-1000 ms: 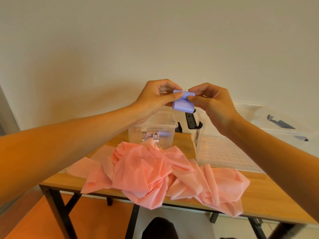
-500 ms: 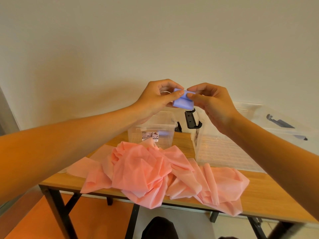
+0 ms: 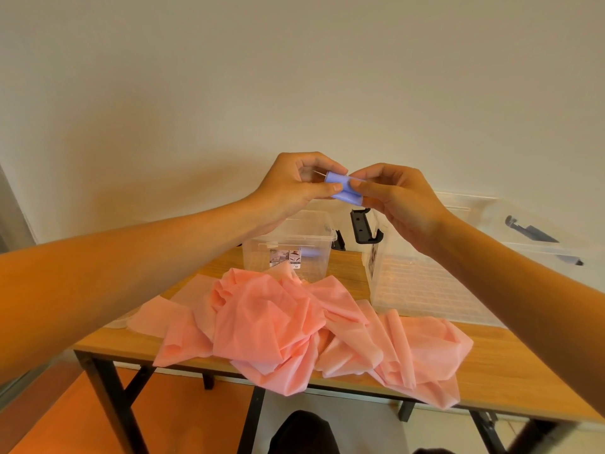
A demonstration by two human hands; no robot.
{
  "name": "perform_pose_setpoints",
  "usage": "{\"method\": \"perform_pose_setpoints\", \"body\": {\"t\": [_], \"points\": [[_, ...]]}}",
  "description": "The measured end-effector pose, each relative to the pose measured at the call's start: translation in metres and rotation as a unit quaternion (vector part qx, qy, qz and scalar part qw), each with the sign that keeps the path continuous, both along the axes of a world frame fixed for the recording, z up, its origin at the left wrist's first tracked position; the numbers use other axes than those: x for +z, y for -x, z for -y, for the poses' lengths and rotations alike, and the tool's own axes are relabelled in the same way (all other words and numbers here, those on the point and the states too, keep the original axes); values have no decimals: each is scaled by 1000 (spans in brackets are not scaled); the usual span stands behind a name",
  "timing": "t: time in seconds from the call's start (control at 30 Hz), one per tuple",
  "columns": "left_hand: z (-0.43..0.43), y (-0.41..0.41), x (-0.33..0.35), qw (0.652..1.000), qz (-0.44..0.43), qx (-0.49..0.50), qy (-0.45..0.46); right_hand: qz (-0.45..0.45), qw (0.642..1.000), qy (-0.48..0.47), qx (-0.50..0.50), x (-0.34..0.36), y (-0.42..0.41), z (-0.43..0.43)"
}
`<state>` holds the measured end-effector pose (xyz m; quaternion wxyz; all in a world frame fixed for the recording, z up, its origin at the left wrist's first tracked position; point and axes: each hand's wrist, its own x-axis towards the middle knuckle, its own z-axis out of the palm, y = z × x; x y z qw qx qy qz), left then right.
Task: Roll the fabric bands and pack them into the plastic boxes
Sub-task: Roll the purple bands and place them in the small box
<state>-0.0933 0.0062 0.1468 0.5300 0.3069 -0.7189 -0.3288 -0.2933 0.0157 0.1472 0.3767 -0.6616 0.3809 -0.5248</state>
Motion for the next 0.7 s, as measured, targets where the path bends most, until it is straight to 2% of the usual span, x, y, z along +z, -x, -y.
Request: {"method": "perform_pose_setpoints", "body": {"t": [0.13, 0.4, 0.7], "points": [[-1, 0, -1, 1000, -23, -13, -14, -15, 1000, 12, -15, -1, -2, 0], [2, -7, 2, 1000, 2, 18, 14, 18, 1000, -8, 10, 1, -8, -2], [1, -12, -2, 999, 16, 39, 2, -14, 1000, 26, -7, -3, -9, 1]]}}
